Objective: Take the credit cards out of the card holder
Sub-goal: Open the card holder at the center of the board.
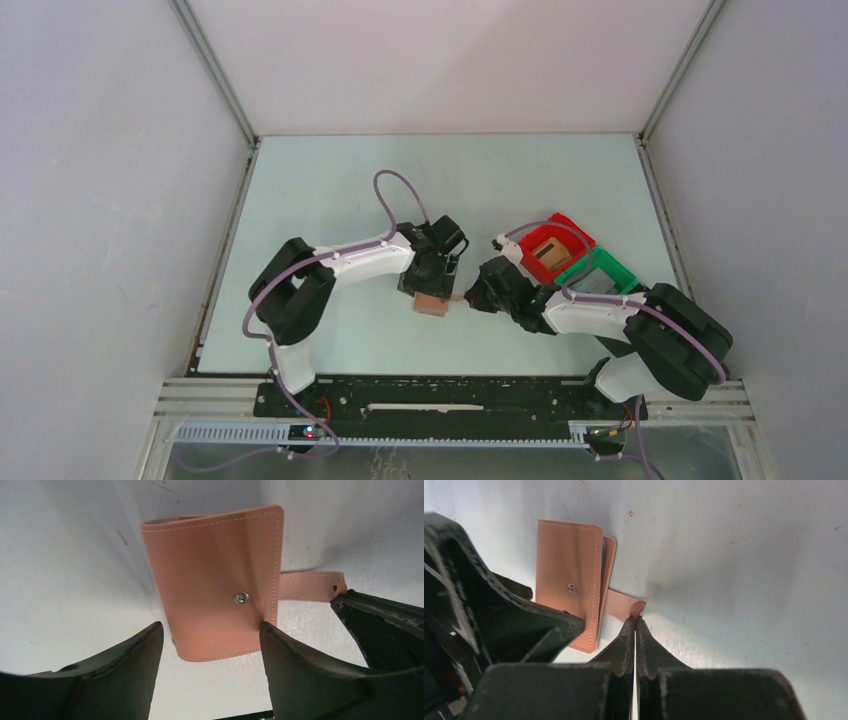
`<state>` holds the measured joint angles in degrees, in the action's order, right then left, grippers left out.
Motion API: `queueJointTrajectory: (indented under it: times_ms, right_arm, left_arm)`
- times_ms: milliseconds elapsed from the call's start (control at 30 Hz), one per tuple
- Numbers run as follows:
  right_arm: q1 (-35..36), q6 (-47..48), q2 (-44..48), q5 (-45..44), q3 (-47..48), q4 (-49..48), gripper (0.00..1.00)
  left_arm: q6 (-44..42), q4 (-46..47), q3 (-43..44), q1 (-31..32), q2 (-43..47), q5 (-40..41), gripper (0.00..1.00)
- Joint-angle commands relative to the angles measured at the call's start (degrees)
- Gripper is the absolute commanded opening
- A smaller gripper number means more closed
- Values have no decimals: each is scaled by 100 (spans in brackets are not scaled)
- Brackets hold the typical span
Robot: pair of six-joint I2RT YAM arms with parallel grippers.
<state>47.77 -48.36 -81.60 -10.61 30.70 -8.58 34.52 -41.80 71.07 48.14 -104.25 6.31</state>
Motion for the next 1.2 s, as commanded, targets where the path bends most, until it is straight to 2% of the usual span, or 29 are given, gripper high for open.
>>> queueJointTrajectory:
  times_ms: [0,167,300,400,667,833,1067,1167]
  right_arm:
    - [102,-176,212,-265,-27,-56,0]
    - [136,-187,250,-312,-53,-56,0]
    - [147,-239,263,-334,-97,-80,0]
    - [145,-282,285,-339,-145,-119,0]
    - [119,-336,360,-352,-211,-94,0]
    - [46,-447,601,-303,-286,-28,0]
    - [-7,-528,1052,-405,-378,254,0]
    - [-13,-556,1155,-263,-472,289,0]
  left_arm:
    - [100,-20,433,216,-37,-61,75]
    - [101,-35,521,308,-77,-52,76]
    - [72,14,517,338,-57,-60,83]
    - [70,6,529,344,-142,-24,85]
    - [221,-252,445,341,-443,590,70]
    - [194,-378,347,222,77,998,64]
    - [70,-309,-14,-541,816,1011,61]
    - [25,102,-509,-947,1112,950,62]
